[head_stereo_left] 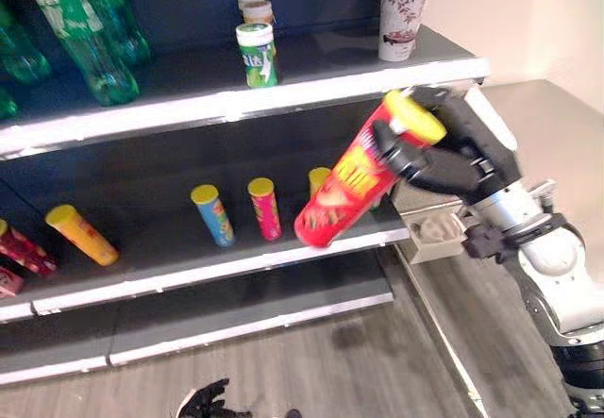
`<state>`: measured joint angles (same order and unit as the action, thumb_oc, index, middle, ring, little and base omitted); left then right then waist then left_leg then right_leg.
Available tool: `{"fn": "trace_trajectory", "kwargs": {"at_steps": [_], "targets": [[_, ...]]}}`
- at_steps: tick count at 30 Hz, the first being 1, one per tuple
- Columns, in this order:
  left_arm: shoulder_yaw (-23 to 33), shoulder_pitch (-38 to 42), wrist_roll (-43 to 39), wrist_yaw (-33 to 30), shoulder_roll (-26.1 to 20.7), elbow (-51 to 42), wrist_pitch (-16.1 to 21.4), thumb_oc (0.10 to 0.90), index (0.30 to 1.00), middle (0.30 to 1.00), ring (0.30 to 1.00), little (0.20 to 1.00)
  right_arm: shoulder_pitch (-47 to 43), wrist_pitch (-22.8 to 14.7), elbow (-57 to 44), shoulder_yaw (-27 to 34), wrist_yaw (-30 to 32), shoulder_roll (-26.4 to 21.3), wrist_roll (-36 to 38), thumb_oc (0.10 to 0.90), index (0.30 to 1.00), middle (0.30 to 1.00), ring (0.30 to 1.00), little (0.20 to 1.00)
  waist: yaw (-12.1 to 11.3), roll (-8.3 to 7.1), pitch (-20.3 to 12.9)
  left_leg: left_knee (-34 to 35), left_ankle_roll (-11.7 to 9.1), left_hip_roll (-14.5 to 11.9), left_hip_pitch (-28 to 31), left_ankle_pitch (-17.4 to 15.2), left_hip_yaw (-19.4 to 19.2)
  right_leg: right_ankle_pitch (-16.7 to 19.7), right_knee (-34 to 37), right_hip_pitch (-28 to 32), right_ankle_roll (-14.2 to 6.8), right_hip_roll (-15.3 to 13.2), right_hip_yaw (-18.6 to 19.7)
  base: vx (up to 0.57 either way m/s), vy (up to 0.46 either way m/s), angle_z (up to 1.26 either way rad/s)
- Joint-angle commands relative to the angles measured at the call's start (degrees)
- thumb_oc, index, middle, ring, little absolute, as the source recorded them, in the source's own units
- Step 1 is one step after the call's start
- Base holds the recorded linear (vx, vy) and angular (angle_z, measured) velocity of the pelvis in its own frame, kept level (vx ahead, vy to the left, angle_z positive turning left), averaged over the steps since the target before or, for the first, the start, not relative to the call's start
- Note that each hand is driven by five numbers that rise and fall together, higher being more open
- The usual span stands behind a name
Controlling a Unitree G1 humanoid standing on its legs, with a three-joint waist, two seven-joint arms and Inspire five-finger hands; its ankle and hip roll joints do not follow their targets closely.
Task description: Put the goods on the table back onto the shelves and tidy them up.
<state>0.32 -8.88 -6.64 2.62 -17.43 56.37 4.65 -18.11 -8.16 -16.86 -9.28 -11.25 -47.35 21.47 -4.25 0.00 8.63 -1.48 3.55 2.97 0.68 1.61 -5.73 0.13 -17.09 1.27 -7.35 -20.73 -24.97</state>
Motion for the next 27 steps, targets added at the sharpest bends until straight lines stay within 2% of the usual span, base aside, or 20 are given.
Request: {"fn": "trace_trajectory", "kwargs": {"at_steps": [1,2,3,7,9,11,12,14,15,17,18,19,20,22,23,24,25,26,27], "targets": [[-1.0,-1.2,0.2,-1.3,-3.1,0.5,0.5,0.8,0.9,0.9,0.9,0.9,-10.6,-4.8,-6.2,3.7,0.0,-0.1,-0.9,0.4,0.3,0.3,0.3,0.3,-4.1,-1.59,-1.6,6.2,-4.0,-3.1,2.4,0.1,2.3,-5.0,-0.9,-1.7,1.2,9.8,2.2,-0.11,0.065,0.27],[-0.8,-1.5,0.0,-1.3,-2.7,0.8,0.4,0.8,0.9,0.9,0.9,0.9,-10.9,-4.9,-6.1,3.5,0.6,-0.2,-1.5,0.4,0.3,0.3,0.3,0.3,-4.7,-2.31,-1.7,5.8,-4.2,-2.4,2.0,0.2,2.3,-6.6,2.0,-0.2,2.3,11.7,2.8,-0.17,0.013,0.36],[-0.4,-2.8,-0.9,-1.0,-1.4,0.5,0.4,0.8,0.9,0.9,0.9,0.9,-11.1,-4.7,-6.2,2.8,0.3,0.7,-0.7,0.4,0.3,0.3,0.3,0.3,-6.2,-3.59,-2.2,5.8,-5.3,-1.3,1.2,1.0,3.6,-6.1,11.0,3.1,3.4,14.2,3.0,-0.12,-0.081,0.29],[-0.7,-3.4,-1.5,-1.0,-0.3,-0.5,0.3,0.8,0.9,0.9,0.9,0.9,-12.6,-5.1,-6.3,0.8,1.6,0.3,-3.6,0.4,0.3,0.3,0.3,0.3,-7.0,-3.41,-2.3,5.4,-6.3,-1.9,-1.2,2.2,4.1,-4.1,16.8,4.7,3.1,16.2,3.1,-0.13,-0.071,0.38],[-3.1,-1.9,-0.3,-0.5,-1.0,-1.7,0.4,0.8,0.9,0.9,0.9,0.9,-13.1,-5.4,-6.8,0.6,2.0,-0.4,-4.7,0.4,0.3,0.3,0.3,0.3,-6.6,-2.75,-0.3,0.1,-7.3,-2.2,-6.3,2.4,4.3,-2.9,19.6,5.1,3.3,16.1,0.8,-0.26,0.002,0.54],[-4.0,-1.0,-0.1,-0.5,-1.0,-2.8,0.2,0.8,0.9,0.9,0.9,0.9,-13.0,-5.4,-6.5,0.8,2.7,-1.8,-6.2,0.4,0.3,0.3,0.3,0.3,-5.1,-2.27,1.0,-2.4,-8.0,-5.1,-8.9,2.7,-1.8,-2.5,19.9,5.1,3.2,15.0,-1.8,-0.21,0.089,1.0],[-4.0,-0.9,-0.3,-0.5,-0.9,-3.2,0.1,0.8,0.9,0.9,0.9,0.9,-12.8,-5.3,-6.3,0.6,3.0,-2.2,-6.8,0.4,0.3,0.3,0.3,0.3,-4.7,-2.14,1.2,-2.8,-8.9,-7.5,-8.6,1.8,-4.7,-2.5,20.6,5.5,2.5,14.7,-1.9,-0.07,0.118,0.78],[-3.4,-1.7,-0.4,-0.7,-0.9,-3.0,0.1,0.8,0.9,0.9,0.9,0.9,-13.3,-4.8,-6.0,-0.6,2.8,-1.8,-8.3,0.4,0.3,0.3,0.3,0.3,-5.0,-1.9,1.1,-1.3,-9.6,-9.8,-7.5,2.0,-3.5,-0.8,21.6,5.6,1.6,13.5,-2.5,-0.01,0.122,0.57],[-3.4,-1.7,-0.4,-0.7,-0.9,-3.0,0.1,0.8,0.9,0.9,0.9,0.9,-13.3,-4.8,-5.9,-0.6,2.8,-1.8,-8.3,0.4,0.3,0.3,0.3,0.3,-5.0,-1.89,1.1,-1.2,-9.6,-9.8,-7.5,2.0,-3.5,-0.8,21.6,5.6,1.6,13.5,-2.5,-0.06,0.234,0.3],[-2.9,-1.9,-1.2,-1.7,-1.1,-3.0,0.2,0.8,0.9,0.9,0.9,0.9,-14.8,-4.6,-4.7,-3.0,3.0,-0.3,-9.2,0.4,0.3,0.3,0.3,0.3,-4.8,-1.84,1.3,-0.2,-10.6,-14.8,-7.4,4.2,0.2,1.1,20.7,4.5,0.7,10.0,-2.6,-0.04,0.444,-0.13],[-3.0,-2.2,-1.8,-2.4,-1.4,-4.1,0.4,0.8,0.9,0.9,0.9,0.9,-14.6,-4.2,-2.9,-3.7,4.7,1.2,-11.6,0.4,0.3,0.3,0.3,0.3,-3.6,-0.48,1.1,2.6,-12.7,-19.7,-5.7,6.9,2.0,1.8,20.3,4.0,-0.8,7.3,-1.5,0.07,0.573,-0.31],[-3.3,-1.9,-1.6,-2.2,-1.6,-4.4,0.4,0.8,0.9,0.9,0.9,0.9,-14.1,-4.1,-2.9,-3.0,5.0,1.1,-13.1,0.4,0.3,0.3,0.3,0.3,-2.8,0.29,0.6,4.5,-13.1,-20.0,-4.5,7.4,0.0,2.3,20.1,4.4,-1.5,6.7,-1.7,0.1,0.584,-0.37],[-3.6,-1.5,-1.3,-2.3,-1.8,-4.1,0.4,0.8,0.9,0.9,0.9,0.9,-13.7,-3.9,-2.6,-2.6,5.4,1.2,-14.6,0.4,0.3,0.3,0.3,0.3,-2.2,0.67,-0.1,5.7,-13.6,-20.0,-3.5,6.9,-2.1,2.9,20.0,4.7,-2.1,6.0,-2.2,0.1,0.387,-0.02],[-4.9,-0.5,-0.3,-2.5,-2.2,-4.4,0.3,0.8,0.9,0.9,0.9,0.9,-11.3,-3.3,-2.5,-1.1,6.7,2.0,-18.1,0.4,0.3,0.3,0.3,0.3,-2.0,0.82,-1.0,5.6,-12.8,-16.8,-3.5,5.4,-2.3,4.4,19.7,5.6,-3.2,2.2,-3.3,0.13,0.433,0.54],[-5.2,-0.2,0.0,-2.5,-2.7,-4.6,0.3,0.8,0.9,0.9,0.9,0.9,-10.7,-3.3,-2.4,-0.6,7.4,2.7,-19.8,0.4,0.3,0.3,0.3,0.3,-2.2,0.52,-1.1,5.0,-11.7,-14.9,-3.5,4.3,-2.2,4.8,17.8,5.5,-3.3,-0.2,-3.4,0.25,0.535,0.74],[-5.6,0.4,0.6,-2.6,-3.9,-5.1,0.4,0.8,0.9,0.9,0.9,0.9,-10.3,-3.4,-2.7,-0.2,8.6,4.1,-22.2,0.4,0.3,0.3,0.3,0.3,-2.2,0.31,-1.2,4.8,-9.7,-11.7,-2.1,1.2,-2.0,4.0,13.7,5.1,-3.7,-3.0,-2.7,0.24,0.526,0.72],[-5.4,0.6,1.3,-3.1,-4.4,-4.6,0.4,0.8,0.9,0.9,0.9,0.9,-10.1,-3.6,-2.5,-0.2,9.3,5.5,-23.2,0.4,0.3,0.3,0.3,0.3,-2.2,0.11,-0.8,5.0,-8.1,-9.7,-1.0,0.1,-2.4,4.4,10.7,4.3,-3.8,-5.4,-2.3,0.25,0.636,0.71],[-4.7,0.1,1.4,-3.9,-4.6,-3.8,0.3,0.8,0.9,0.9,0.9,0.9,-11.3,-3.3,-1.7,-1.5,10.3,7.7,-25.3,0.4,0.3,0.3,0.3,0.3,-2.5,0.33,-0.2,6.0,-6.3,-7.6,1.4,-0.9,-3.8,6.5,6.1,2.9,-3.4,-8.1,-3.6,0.13,0.508,0.59],[-4.3,-0.2,1.1,-4.1,-4.8,-3.7,0.2,0.8,0.9,0.9,0.9,0.9,-12.0,-3.4,-1.2,-2.3,10.9,8.4,-26.0,0.4,0.3,0.3,0.3,0.3,-2.5,0.21,0.4,6.2,-5.7,-7.0,2.2,-1.3,-4.5,7.2,3.9,2.1,-3.3,-8.6,-3.5,0.11,0.422,-0.01]]}}
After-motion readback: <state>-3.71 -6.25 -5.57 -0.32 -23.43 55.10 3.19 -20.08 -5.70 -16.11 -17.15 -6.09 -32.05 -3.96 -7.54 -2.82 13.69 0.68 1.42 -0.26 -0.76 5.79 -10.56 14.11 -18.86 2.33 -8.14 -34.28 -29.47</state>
